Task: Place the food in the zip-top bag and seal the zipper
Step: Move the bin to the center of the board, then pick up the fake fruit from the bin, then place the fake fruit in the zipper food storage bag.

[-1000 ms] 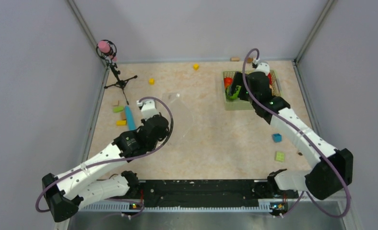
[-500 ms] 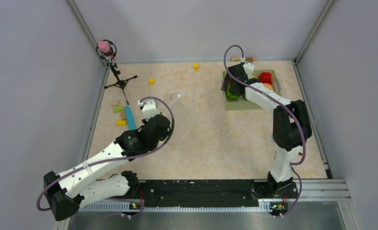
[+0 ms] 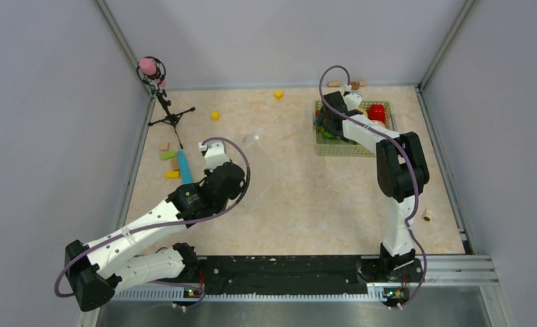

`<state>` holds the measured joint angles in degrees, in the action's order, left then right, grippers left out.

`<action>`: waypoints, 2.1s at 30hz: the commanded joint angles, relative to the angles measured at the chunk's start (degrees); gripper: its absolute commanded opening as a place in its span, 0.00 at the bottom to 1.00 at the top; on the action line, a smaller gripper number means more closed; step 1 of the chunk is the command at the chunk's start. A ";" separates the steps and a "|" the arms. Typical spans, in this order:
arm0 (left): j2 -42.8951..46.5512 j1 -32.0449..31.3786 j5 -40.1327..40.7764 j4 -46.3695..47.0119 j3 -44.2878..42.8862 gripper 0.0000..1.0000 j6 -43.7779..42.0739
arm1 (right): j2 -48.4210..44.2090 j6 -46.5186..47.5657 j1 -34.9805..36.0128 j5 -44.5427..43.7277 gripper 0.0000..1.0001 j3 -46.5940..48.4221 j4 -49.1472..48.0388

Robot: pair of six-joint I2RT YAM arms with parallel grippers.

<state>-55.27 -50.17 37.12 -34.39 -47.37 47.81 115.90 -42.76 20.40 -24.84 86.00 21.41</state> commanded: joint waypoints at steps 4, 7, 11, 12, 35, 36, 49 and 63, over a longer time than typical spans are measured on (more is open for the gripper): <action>-1.46 0.25 -0.12 2.03 -0.61 0.00 -1.02 | 3.60 -1.69 -0.46 0.28 0.92 0.41 -3.03; -1.68 0.25 -0.25 2.21 -0.61 0.00 -1.10 | 2.66 -1.62 -0.46 1.12 0.85 -2.49 -5.66; -1.90 0.25 -0.60 2.27 -0.70 0.00 -1.40 | 0.11 -0.77 -0.40 4.74 0.73 -7.72 -10.03; -1.93 0.25 -0.69 2.31 -0.77 0.00 -1.43 | -0.76 -0.67 -0.29 5.54 0.70 -9.27 -10.84; -2.52 0.25 -3.26 2.67 -1.03 0.00 -1.75 | -34.04 -5.69 23.91 -4.96 0.58 -37.59 -13.15; -2.58 0.25 -3.35 2.54 -1.09 0.00 -1.67 | -36.24 -5.20 24.04 -5.46 0.58 -38.33 -13.65; -3.36 0.25 -4.34 1.59 -1.85 0.00 -1.36 | -61.78 8.22 28.06 27.99 0.57 -50.18 -40.73; 1.19 0.25 -8.63 2.70 -0.61 0.00 -1.70 | -37.26 8.78 42.83 1.36 0.62 -29.71 -29.35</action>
<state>-57.28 -50.02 29.89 -33.61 -47.48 46.37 74.81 -32.14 61.14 -12.84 50.78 -9.30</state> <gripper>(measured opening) 0.010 0.800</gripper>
